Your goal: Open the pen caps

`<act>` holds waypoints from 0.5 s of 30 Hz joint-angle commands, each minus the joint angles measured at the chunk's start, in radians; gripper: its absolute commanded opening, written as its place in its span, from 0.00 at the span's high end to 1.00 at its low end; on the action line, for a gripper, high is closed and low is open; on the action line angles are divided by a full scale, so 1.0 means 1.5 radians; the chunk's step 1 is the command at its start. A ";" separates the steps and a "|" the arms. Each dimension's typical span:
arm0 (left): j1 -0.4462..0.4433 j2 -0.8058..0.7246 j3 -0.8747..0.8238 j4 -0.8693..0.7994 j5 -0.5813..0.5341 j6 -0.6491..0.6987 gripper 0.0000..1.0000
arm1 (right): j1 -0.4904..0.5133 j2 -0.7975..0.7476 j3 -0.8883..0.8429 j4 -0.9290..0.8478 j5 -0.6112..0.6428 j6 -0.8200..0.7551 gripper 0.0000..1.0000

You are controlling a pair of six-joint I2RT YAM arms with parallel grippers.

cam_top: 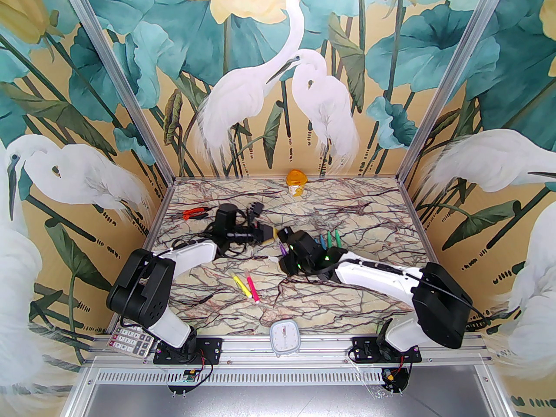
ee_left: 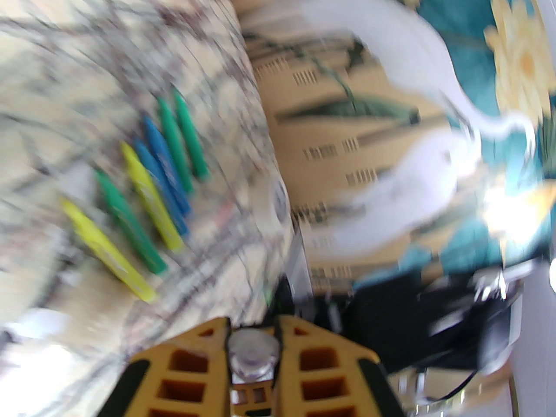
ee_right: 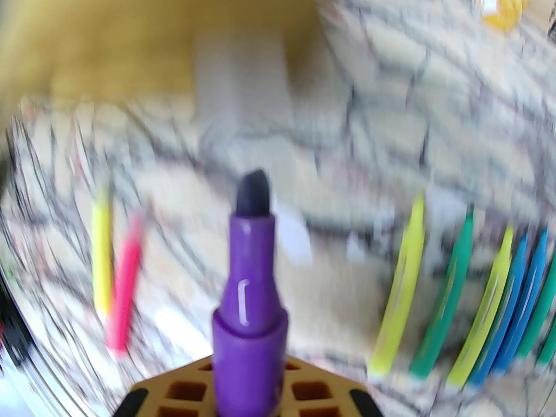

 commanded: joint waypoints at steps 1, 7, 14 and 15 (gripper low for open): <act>0.017 0.017 0.020 0.016 -0.036 -0.027 1.00 | 0.004 -0.025 -0.023 -0.031 -0.012 -0.012 1.00; 0.028 0.024 0.039 -0.043 -0.039 0.000 1.00 | 0.004 -0.032 -0.036 -0.015 0.019 -0.005 1.00; 0.016 0.003 0.121 -0.407 -0.248 0.214 1.00 | 0.001 0.024 0.007 0.016 0.082 0.039 0.97; 0.013 0.003 0.132 -0.447 -0.277 0.234 1.00 | 0.000 0.037 0.015 0.020 0.091 0.046 0.97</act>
